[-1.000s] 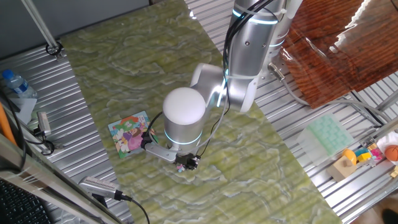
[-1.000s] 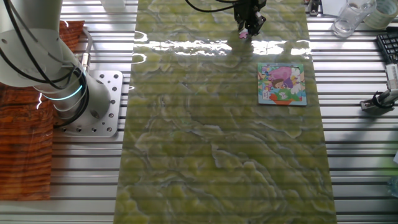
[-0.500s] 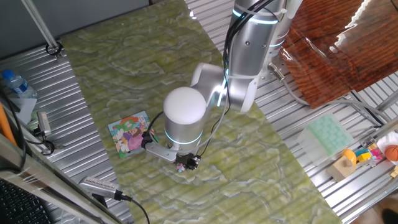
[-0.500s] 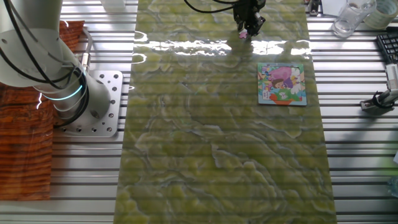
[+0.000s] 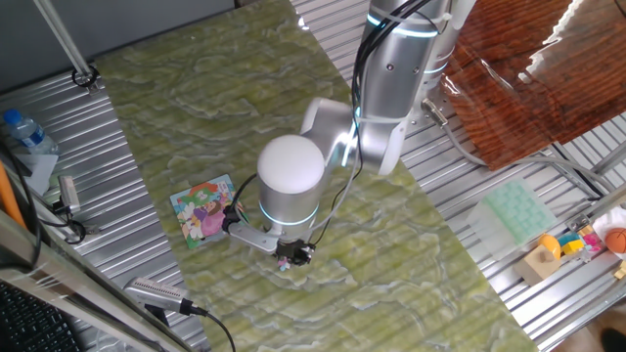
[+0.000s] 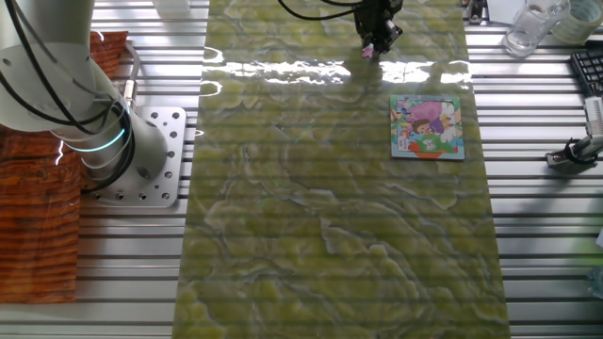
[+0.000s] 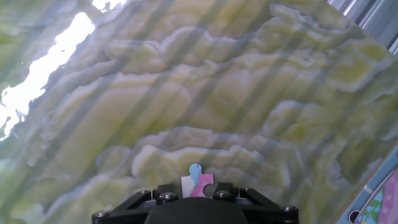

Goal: Assemble one piece of a puzzle

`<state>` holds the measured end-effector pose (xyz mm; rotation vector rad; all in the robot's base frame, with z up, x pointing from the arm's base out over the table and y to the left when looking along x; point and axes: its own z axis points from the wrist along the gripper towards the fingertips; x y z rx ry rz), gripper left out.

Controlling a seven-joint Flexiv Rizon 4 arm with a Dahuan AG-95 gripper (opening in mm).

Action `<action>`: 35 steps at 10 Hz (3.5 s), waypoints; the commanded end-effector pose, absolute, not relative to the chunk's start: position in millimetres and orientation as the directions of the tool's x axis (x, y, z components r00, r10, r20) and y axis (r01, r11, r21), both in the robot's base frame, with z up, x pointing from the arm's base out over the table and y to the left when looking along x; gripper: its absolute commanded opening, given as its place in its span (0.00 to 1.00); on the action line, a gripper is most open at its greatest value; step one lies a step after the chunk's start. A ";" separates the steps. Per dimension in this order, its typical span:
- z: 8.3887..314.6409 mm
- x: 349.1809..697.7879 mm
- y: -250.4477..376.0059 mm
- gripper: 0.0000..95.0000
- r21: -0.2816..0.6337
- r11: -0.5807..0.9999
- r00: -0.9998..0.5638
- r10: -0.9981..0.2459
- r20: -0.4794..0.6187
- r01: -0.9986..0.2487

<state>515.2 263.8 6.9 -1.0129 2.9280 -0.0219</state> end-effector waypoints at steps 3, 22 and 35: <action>14.5 514.4 261.0 0.00 -0.028 0.781 -0.780 -0.625 -0.037 -0.624; 45.8 534.9 143.5 0.00 -0.034 0.364 -0.363 -0.931 -0.041 -0.931; 54.7 544.3 134.2 0.00 0.011 0.261 -0.261 -0.965 -0.019 -0.965</action>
